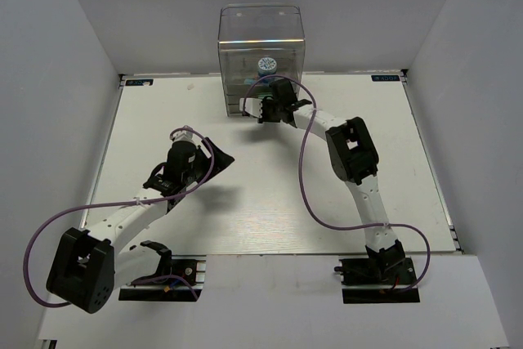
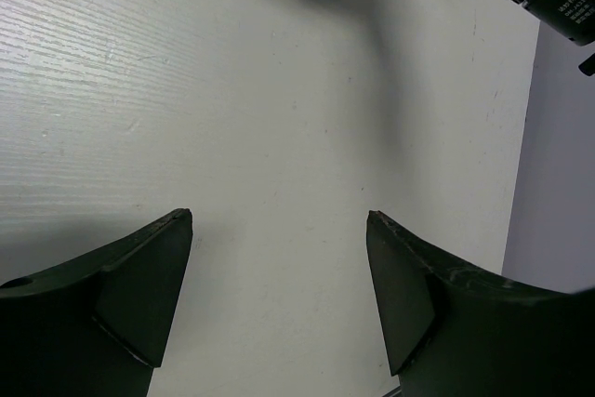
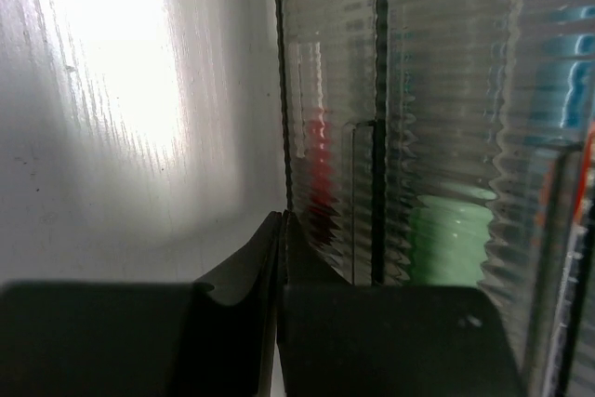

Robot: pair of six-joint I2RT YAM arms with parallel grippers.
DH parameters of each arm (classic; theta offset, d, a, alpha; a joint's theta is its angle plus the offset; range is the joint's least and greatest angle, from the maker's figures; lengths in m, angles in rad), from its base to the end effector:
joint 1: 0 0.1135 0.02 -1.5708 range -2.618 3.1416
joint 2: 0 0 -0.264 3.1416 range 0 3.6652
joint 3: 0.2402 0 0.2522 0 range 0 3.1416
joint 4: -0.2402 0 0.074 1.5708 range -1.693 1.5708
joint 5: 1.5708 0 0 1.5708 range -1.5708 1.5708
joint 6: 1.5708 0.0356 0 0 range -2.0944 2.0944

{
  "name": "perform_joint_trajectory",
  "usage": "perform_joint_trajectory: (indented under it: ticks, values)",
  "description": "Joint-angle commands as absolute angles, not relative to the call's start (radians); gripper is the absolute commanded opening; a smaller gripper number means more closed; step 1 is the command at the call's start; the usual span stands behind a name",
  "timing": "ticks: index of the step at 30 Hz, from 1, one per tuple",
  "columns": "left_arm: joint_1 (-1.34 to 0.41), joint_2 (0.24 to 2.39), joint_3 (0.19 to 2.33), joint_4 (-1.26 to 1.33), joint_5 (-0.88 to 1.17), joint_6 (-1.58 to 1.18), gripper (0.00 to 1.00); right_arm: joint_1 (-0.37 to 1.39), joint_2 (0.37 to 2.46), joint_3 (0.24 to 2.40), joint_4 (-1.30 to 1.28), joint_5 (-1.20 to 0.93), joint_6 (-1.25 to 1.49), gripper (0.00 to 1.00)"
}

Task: Sort the stationery into containers
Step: Close the drawer in the storage box, then reset both arms

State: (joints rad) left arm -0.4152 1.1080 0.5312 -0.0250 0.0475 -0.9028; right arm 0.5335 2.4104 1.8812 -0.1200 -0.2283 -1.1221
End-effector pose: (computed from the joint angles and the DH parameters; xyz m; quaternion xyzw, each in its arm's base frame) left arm 0.2102 -0.0945 0.2044 -0.2028 0.8612 -0.3017 0.3553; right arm 0.4650 0.2840 0.1522 -0.6896 0.5647 -0.0305 0.4524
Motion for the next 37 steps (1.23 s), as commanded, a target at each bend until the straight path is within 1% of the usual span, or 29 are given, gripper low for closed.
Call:
perform_joint_trajectory:
  ticks: [1,4,6,7,8,9,10,11,12,13,14,15,16,17,18,19,20,22,23,27,30,37]
  values:
    - [-0.413,1.101,0.532,-0.034,0.037,-0.904,0.85,0.528,2.419,1.93,-0.043,-0.175,-1.108,0.0]
    - [-0.413,1.092,0.532,-0.043,0.037,-0.904,0.85,0.528,2.405,1.916,-0.064,-0.187,-1.114,0.0]
    - [-0.413,1.092,0.532,-0.043,0.037,-0.904,0.85,0.525,2.346,1.86,-0.092,-0.271,-1.13,0.0]
    - [-0.413,1.083,0.532,-0.043,0.037,-0.904,0.85,0.526,2.323,1.838,-0.154,-0.387,-1.161,0.0]
    - [-0.413,1.083,0.532,-0.043,0.037,-0.904,0.85,0.526,2.242,1.783,-0.169,-0.425,-1.169,0.0]
    - [-0.413,1.069,0.532,-0.043,0.026,-0.904,0.85,0.526,2.211,1.717,-0.185,-0.457,-1.17,0.01]
    - [-0.413,1.069,0.532,-0.043,0.026,-0.904,0.85,0.526,2.185,1.65,-0.187,-0.518,-1.143,0.05]
    - [-0.413,1.057,0.532,-0.043,0.026,-0.904,0.85,0.526,2.098,1.622,-0.192,-0.541,-1.122,0.18]
    - [-0.413,1.045,0.522,-0.043,0.026,-0.904,0.85,0.522,2.073,1.585,-0.202,-0.561,-1.102,0.27]
    - [-0.413,1.045,0.522,-0.031,0.026,-0.904,0.85,0.519,2.025,1.548,-0.21,-0.619,-1.019,0.41]
    - [-0.413,1.036,0.522,-0.022,0.026,-0.904,0.87,0.515,2.004,1.531,-0.218,-0.629,-0.985,0.61]
    - [-0.413,1.035,0.522,-0.012,0.017,-0.893,0.87,0.509,1.932,1.514,-0.216,-0.638,-0.915,0.69]
    - [-0.413,1.026,0.522,-0.003,0.017,-0.882,0.87,0.506,1.907,1.449,-0.209,-0.643,-0.875,0.79]
    - [-0.413,1.026,0.522,0.015,0.017,-0.882,0.9,0.5,1.882,1.425,-0.187,-0.658,-0.803,0.9]
    - [-0.423,1.026,0.522,0.015,0.017,-0.858,0.94,0.488,1.808,1.378,-0.17,-0.66,-0.722,0.9]
    - [-0.423,1.026,0.534,0.029,0.017,-0.857,0.94,0.482,1.789,1.338,-0.158,-0.658,-0.686,0.9]
    - [-0.423,1.026,0.544,0.041,0.017,-0.844,0.94,0.48,1.767,1.324,-0.15,-0.626,-0.566,0.9]
    - [-0.423,1.039,0.555,0.054,0.026,-0.83,0.96,0.471,1.701,1.275,-0.135,-0.592,-0.503,0.9]
    - [-0.423,1.039,0.555,0.069,0.026,-0.819,0.96,0.471,1.677,1.27,-0.141,-0.559,-0.432,0.9]
    - [-0.423,1.023,0.546,0.109,0.048,-0.801,1.0,0.469,1.608,1.253,-0.137,-0.367,-0.31,0.9]
    - [-0.423,0.999,0.546,0.12,0.057,-0.79,1.0,0.468,1.577,1.241,-0.135,-0.273,-0.276,0.9]
    - [-0.433,0.98,0.546,0.12,0.075,-0.761,1.0,0.462,1.48,1.137,-0.071,-0.238,-0.262,0.9]
